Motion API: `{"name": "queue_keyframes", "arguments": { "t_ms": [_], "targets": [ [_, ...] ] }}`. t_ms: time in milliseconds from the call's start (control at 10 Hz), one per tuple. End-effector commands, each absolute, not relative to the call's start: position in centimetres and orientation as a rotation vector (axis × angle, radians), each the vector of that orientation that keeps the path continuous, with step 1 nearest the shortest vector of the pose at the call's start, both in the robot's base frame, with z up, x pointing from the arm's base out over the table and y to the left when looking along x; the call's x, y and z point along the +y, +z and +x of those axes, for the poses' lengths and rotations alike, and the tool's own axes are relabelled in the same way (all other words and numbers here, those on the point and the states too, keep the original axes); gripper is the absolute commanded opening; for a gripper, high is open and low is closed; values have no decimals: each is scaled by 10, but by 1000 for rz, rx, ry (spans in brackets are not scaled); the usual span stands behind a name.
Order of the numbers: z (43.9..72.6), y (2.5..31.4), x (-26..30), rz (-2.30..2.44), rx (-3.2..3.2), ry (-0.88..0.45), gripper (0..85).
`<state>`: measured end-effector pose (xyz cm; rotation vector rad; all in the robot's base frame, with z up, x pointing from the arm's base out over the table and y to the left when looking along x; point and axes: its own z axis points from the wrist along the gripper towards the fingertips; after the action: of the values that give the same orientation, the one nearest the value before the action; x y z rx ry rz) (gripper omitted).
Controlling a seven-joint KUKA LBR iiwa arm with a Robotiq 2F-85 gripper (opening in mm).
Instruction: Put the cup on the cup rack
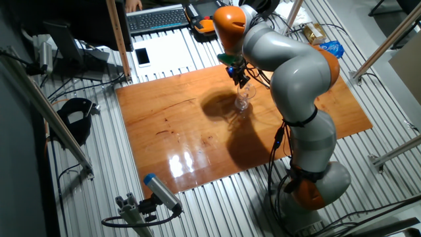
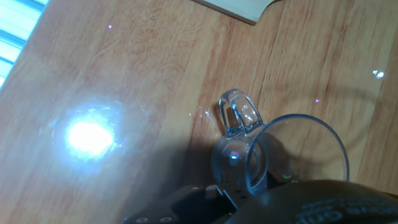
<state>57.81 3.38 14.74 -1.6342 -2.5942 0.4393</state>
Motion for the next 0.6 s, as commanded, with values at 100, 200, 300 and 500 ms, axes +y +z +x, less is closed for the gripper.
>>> {"name": "queue_keyframes", "arguments": {
  "t_ms": [100, 200, 300, 500],
  "targets": [
    [575, 146, 31, -1612, -2609, 429, 340],
    [574, 144, 31, -1610, -2615, 426, 340],
    [573, 143, 33, -1611, -2617, 429, 340],
    [571, 141, 36, -1613, -2620, 431, 340]
  ]
}}
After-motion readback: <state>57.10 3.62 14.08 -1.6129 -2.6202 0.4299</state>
